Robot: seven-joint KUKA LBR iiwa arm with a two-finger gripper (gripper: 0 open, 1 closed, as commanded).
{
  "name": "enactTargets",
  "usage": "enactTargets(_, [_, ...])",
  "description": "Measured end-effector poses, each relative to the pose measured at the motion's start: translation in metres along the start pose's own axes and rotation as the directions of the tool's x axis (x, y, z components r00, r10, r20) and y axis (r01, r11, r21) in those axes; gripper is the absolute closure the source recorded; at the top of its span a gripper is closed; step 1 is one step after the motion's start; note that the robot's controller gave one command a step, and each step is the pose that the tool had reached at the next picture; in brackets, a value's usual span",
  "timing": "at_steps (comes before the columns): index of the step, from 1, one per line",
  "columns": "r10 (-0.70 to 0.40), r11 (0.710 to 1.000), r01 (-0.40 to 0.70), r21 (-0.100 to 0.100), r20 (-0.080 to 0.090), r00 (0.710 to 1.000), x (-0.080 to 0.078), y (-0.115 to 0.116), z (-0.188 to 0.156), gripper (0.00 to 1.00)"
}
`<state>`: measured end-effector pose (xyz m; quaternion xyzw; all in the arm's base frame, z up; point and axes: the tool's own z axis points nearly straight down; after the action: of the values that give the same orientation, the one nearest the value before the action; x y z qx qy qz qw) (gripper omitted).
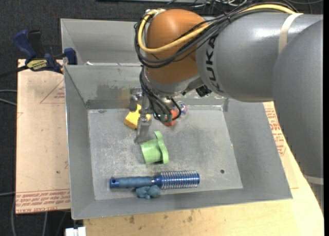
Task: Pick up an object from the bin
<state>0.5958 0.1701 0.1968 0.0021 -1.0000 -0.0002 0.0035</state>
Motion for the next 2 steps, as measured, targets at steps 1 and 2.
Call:
enactTargets(1, [-0.427, 0.904, 0.427, 0.003, 0.004, 0.904, 0.042, -0.0772, 0.1085, 0.0])
enactTargets(2, [-0.428, 0.904, 0.428, 0.002, 0.009, 0.904, 0.0407, -0.0757, 0.1062, 1.0])
